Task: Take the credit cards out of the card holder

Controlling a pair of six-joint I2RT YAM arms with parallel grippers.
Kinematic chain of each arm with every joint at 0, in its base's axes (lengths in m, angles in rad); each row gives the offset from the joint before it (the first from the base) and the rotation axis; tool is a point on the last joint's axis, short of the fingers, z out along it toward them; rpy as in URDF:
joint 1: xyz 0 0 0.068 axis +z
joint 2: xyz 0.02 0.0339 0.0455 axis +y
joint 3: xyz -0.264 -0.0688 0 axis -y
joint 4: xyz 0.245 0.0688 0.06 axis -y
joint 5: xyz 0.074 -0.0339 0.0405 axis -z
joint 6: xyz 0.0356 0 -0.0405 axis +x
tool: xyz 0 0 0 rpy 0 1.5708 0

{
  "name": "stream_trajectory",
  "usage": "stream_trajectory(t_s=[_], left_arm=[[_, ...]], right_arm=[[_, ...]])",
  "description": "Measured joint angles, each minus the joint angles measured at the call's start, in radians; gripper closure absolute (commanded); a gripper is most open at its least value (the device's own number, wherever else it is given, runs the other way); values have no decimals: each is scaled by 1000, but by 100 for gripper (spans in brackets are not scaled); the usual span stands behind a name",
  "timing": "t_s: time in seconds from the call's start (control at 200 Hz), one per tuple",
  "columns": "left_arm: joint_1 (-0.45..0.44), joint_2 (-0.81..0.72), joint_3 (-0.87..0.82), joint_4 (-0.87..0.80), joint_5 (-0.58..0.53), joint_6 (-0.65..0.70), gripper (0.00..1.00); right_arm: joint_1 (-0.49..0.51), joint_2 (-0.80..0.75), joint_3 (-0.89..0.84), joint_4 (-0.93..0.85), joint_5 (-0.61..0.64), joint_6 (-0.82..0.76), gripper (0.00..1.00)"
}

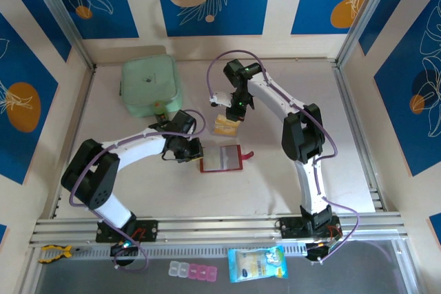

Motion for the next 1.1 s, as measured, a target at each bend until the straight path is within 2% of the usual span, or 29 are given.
stream_trajectory(t_s=[0.46, 0.825, 0.995, 1.095], left_arm=[[2, 0, -10, 0, -6, -2, 85], [3, -2, -13, 0, -6, -3, 85], [3, -2, -13, 0, -6, -3, 85], [3, -3, -13, 0, -6, -3, 85]], right_arm=[[13, 71, 5, -6, -42, -21, 100], [92, 93, 29, -22, -77, -37, 100], [105, 94, 29, -43, -82, -37, 83], [95, 94, 30, -54, -82, -29, 80]])
